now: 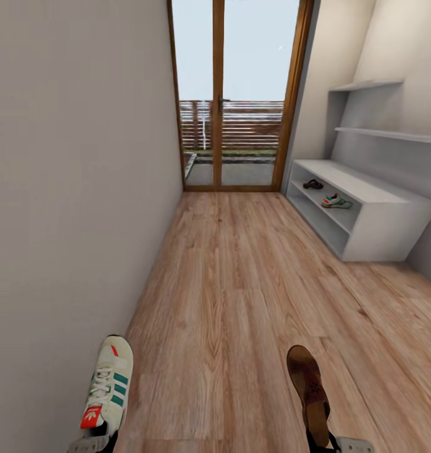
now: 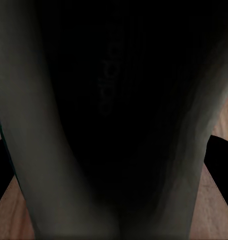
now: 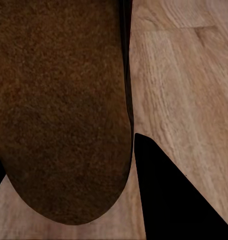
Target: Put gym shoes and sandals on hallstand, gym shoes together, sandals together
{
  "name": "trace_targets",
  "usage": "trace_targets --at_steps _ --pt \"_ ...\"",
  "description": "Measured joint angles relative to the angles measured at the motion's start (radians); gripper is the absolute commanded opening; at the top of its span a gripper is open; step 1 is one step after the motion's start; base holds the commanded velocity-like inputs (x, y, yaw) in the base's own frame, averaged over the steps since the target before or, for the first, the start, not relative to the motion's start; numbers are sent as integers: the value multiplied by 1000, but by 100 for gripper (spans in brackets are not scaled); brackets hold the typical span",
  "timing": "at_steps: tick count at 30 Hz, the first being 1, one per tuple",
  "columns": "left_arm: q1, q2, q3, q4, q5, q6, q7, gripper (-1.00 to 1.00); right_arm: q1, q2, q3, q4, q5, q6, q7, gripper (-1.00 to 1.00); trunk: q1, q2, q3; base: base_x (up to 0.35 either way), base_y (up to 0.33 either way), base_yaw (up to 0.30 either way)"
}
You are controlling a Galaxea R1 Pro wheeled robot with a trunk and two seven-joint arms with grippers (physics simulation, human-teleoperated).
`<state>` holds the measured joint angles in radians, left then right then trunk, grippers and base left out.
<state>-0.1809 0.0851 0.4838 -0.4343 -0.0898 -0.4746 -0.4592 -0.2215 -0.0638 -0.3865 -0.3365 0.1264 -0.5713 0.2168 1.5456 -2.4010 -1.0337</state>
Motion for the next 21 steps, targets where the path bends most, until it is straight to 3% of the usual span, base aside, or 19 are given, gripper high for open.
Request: trace_targets --at_steps 21 --pt "0 0 0 1 -1 0 0 -100 0 -1 4 3 3 2 0 -100 0 0 0 340 0 0"
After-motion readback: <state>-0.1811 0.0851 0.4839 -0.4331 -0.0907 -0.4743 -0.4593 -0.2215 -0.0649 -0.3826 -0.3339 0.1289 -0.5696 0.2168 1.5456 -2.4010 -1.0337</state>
